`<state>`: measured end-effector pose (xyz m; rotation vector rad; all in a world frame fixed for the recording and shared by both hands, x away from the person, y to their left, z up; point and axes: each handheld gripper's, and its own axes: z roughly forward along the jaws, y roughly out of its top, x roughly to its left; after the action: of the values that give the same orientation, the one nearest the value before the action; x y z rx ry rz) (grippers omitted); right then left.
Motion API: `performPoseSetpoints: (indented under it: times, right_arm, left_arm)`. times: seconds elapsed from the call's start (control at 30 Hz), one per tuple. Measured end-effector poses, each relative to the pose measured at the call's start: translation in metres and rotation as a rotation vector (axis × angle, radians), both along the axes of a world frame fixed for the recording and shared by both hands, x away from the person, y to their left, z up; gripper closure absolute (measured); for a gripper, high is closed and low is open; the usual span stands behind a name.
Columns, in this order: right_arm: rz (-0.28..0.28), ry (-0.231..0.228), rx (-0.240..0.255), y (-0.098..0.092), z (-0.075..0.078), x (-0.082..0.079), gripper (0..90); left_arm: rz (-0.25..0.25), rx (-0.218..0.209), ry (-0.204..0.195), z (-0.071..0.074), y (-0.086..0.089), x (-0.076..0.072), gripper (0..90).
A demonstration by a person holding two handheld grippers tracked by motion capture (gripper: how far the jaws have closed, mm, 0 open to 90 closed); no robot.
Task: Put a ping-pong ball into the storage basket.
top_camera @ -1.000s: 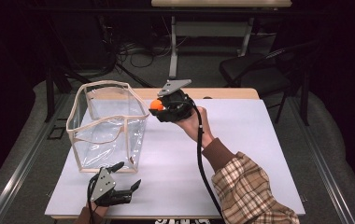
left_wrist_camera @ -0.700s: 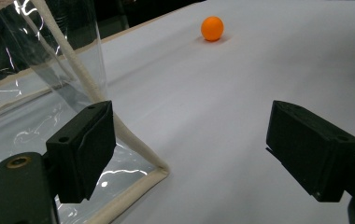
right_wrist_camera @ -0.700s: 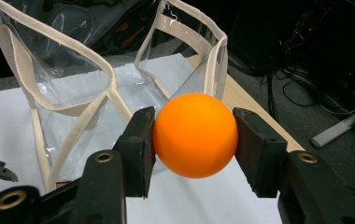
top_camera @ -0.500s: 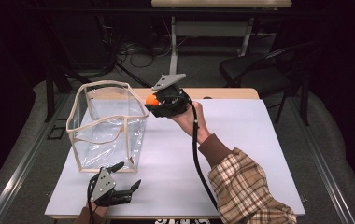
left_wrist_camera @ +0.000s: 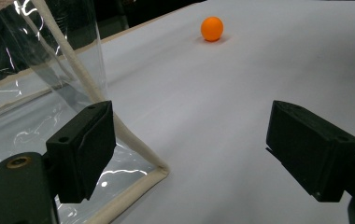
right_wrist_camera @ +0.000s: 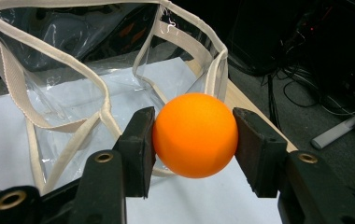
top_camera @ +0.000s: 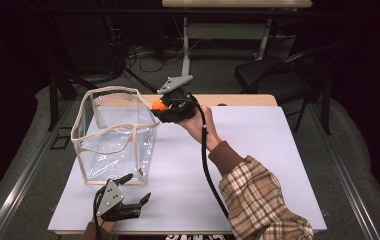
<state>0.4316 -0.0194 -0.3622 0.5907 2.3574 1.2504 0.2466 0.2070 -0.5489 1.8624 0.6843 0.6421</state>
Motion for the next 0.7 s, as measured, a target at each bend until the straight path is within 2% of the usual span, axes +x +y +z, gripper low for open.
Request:
performPoseSetpoints:
  times: [0.7]
  right_arm:
    - [0.007,0.013,-0.01,0.018,0.001,0.009,51.0]
  left_arm:
    - [-0.001,0.0,0.001,0.0,0.0,0.0,15.9]
